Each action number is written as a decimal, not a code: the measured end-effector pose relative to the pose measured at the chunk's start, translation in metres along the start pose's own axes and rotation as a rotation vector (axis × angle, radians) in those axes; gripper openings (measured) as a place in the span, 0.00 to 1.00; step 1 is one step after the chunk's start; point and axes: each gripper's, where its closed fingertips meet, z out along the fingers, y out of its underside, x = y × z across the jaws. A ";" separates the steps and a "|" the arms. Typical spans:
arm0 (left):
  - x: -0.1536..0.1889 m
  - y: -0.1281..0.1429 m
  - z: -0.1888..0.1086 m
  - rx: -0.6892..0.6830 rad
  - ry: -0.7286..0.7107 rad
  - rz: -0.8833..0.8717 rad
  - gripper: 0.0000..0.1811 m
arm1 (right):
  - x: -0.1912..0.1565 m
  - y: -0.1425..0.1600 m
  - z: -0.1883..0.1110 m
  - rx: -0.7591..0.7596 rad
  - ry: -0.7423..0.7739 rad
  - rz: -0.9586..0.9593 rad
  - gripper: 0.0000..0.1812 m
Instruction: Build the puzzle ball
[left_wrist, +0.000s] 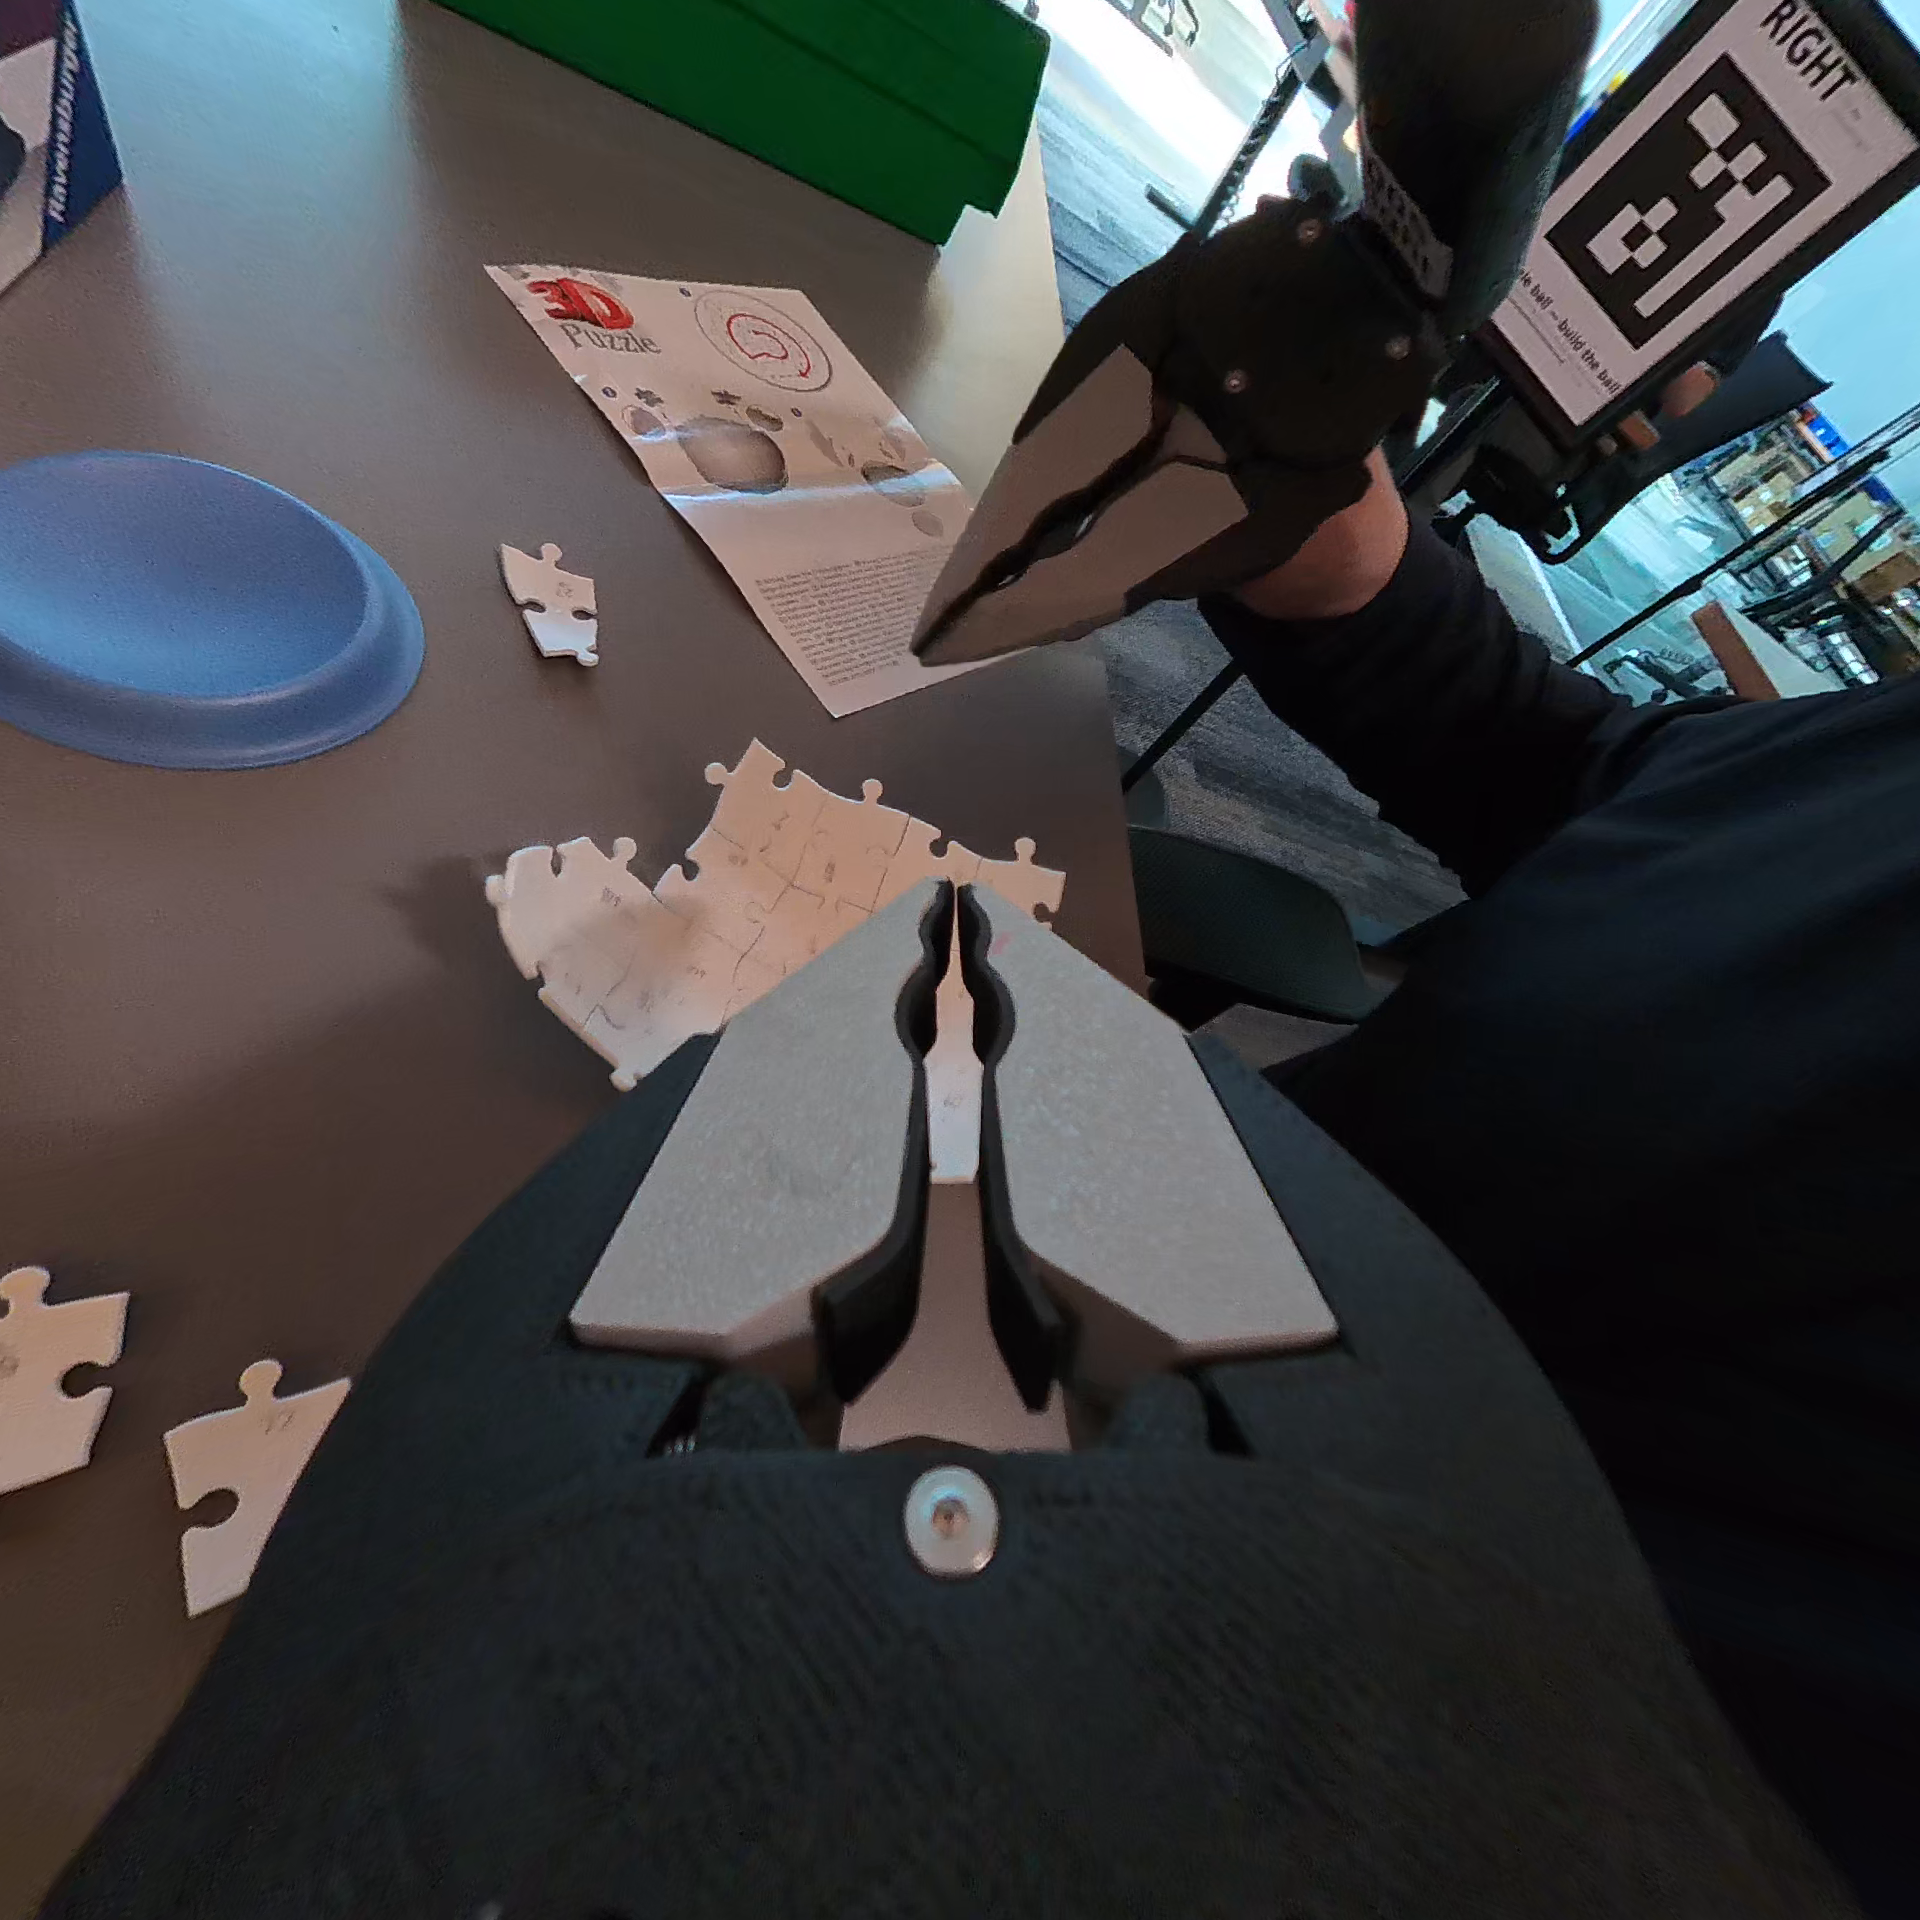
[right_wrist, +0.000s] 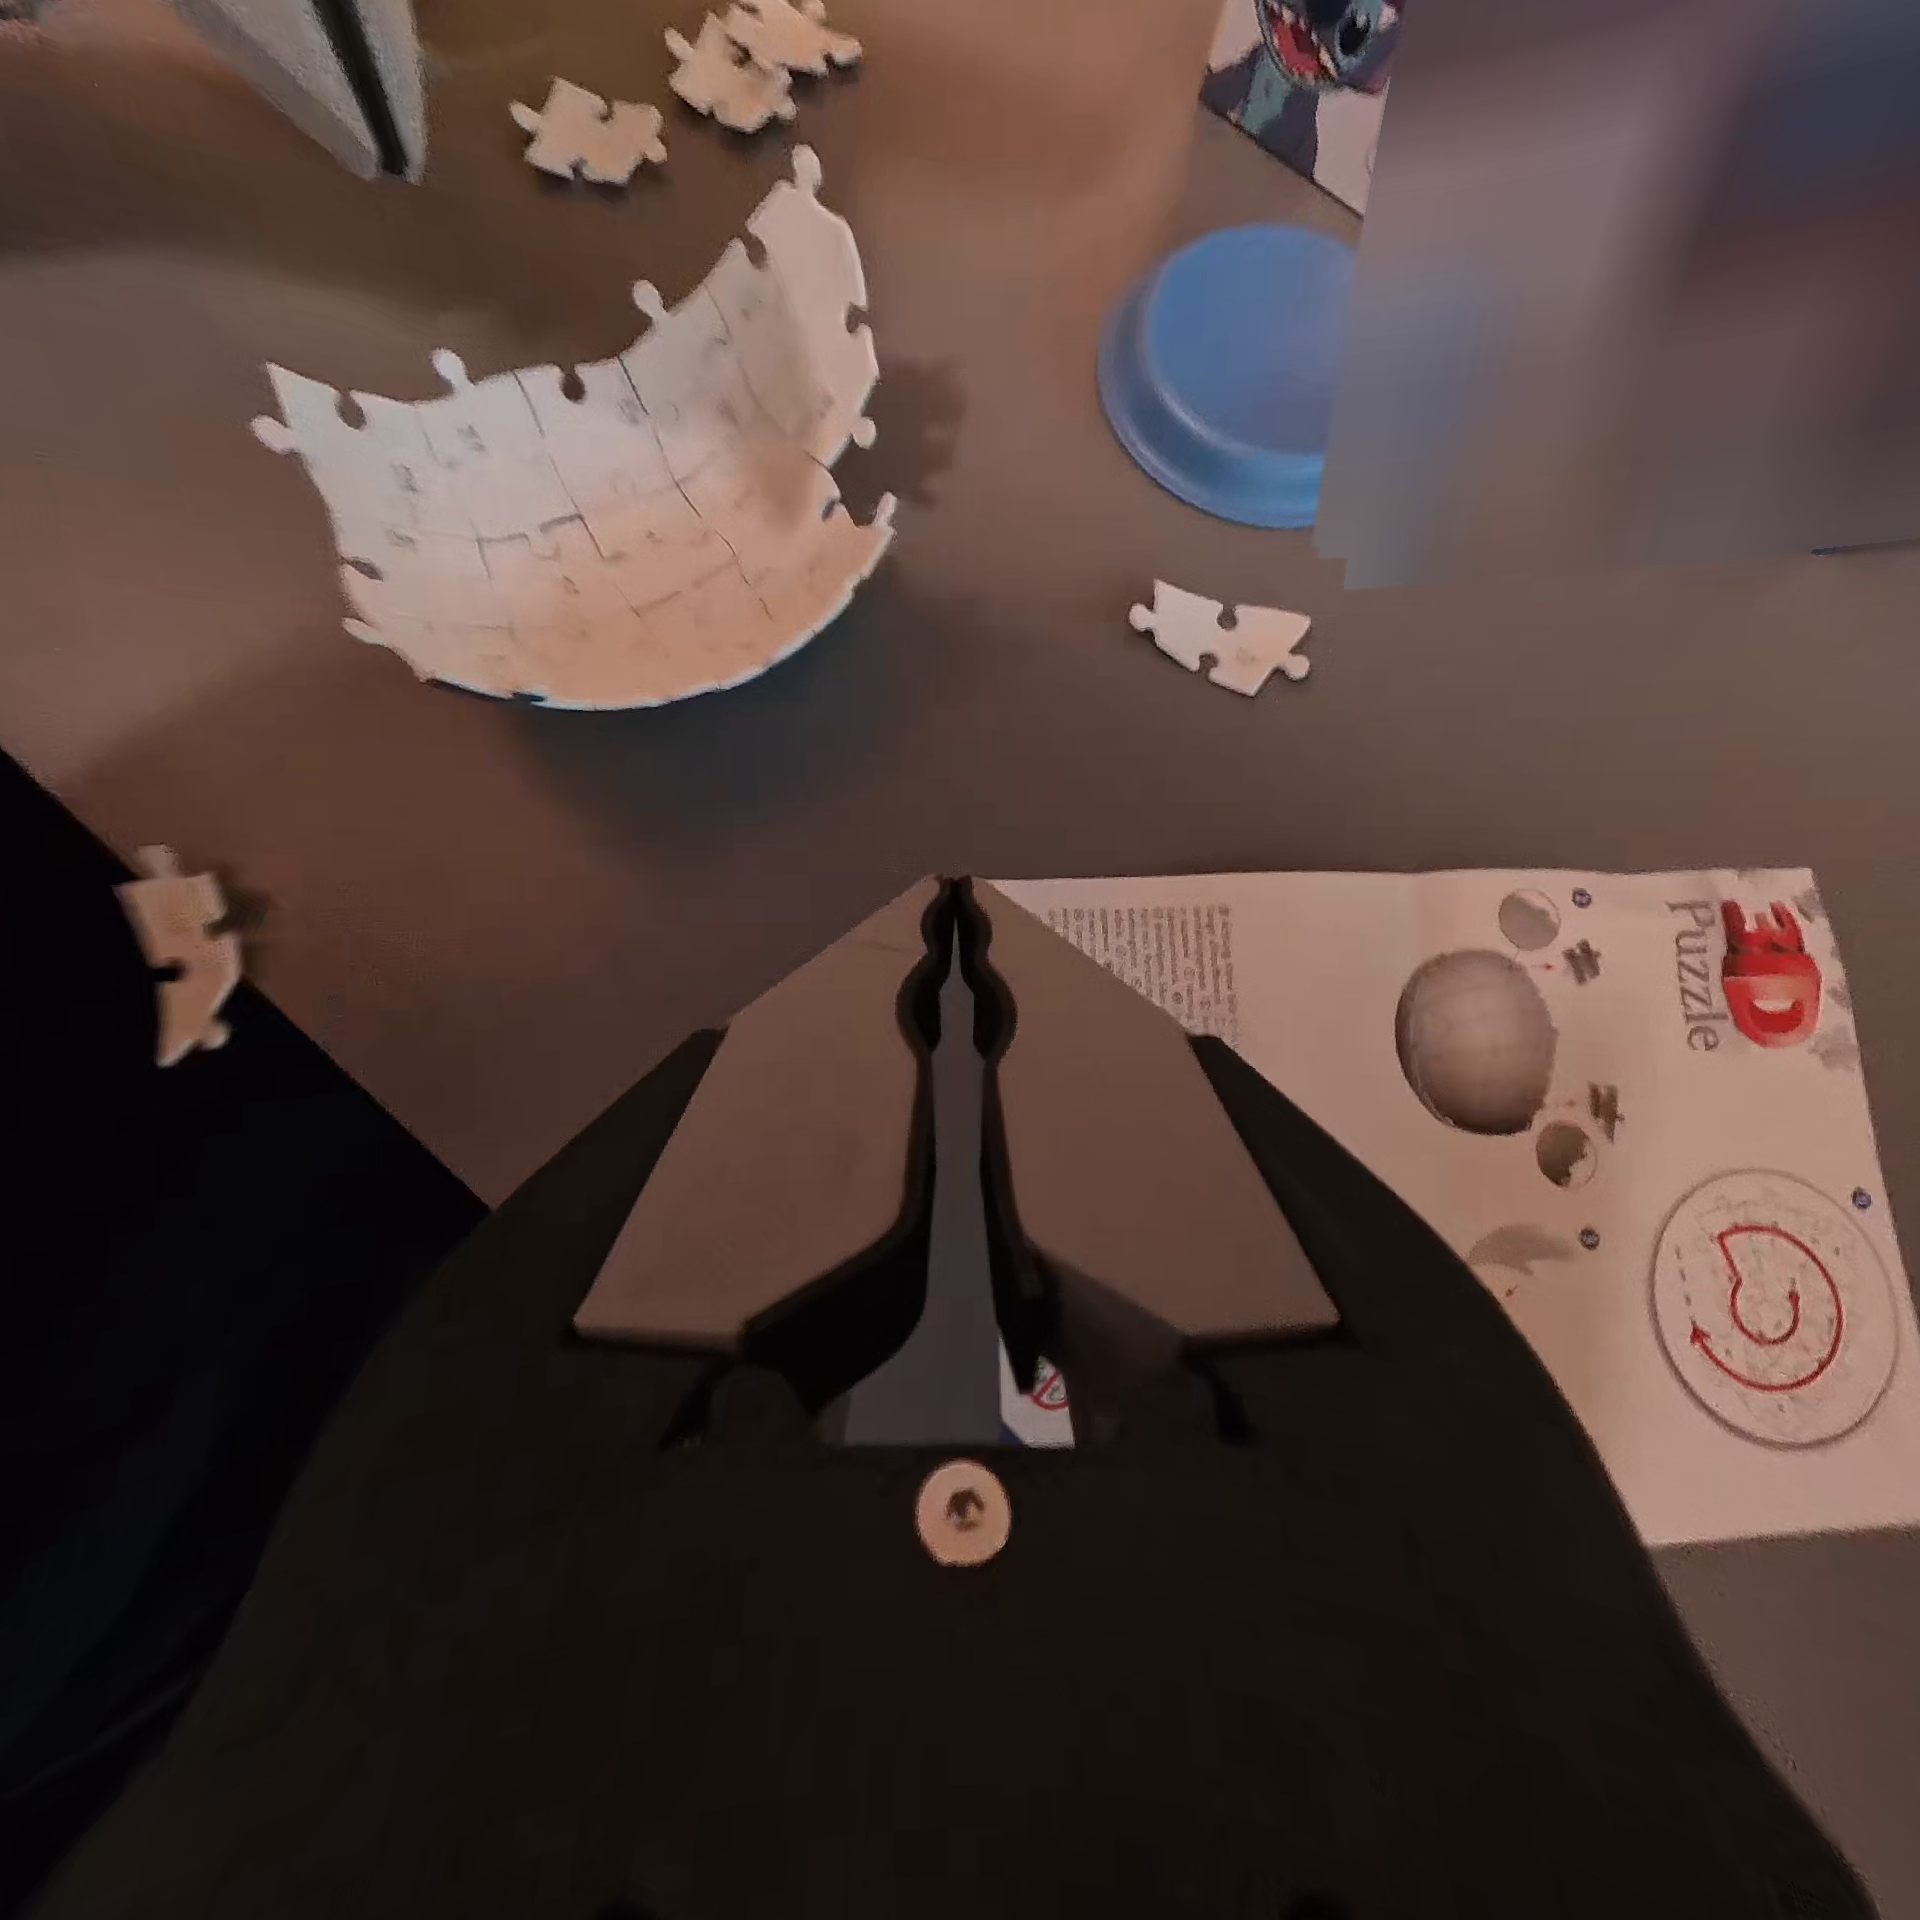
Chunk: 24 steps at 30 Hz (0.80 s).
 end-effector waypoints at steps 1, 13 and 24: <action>0.001 0.001 0.001 -0.002 -0.003 0.006 0.00 | -0.004 0.002 0.000 -0.007 -0.001 0.010 0.00; -0.010 0.009 -0.006 -0.042 -0.069 0.042 0.00 | -0.028 0.013 -0.012 0.145 0.006 0.030 0.03; -0.001 0.015 -0.001 -0.074 -0.101 0.122 0.00 | -0.123 0.052 -0.037 0.242 -0.173 0.095 0.12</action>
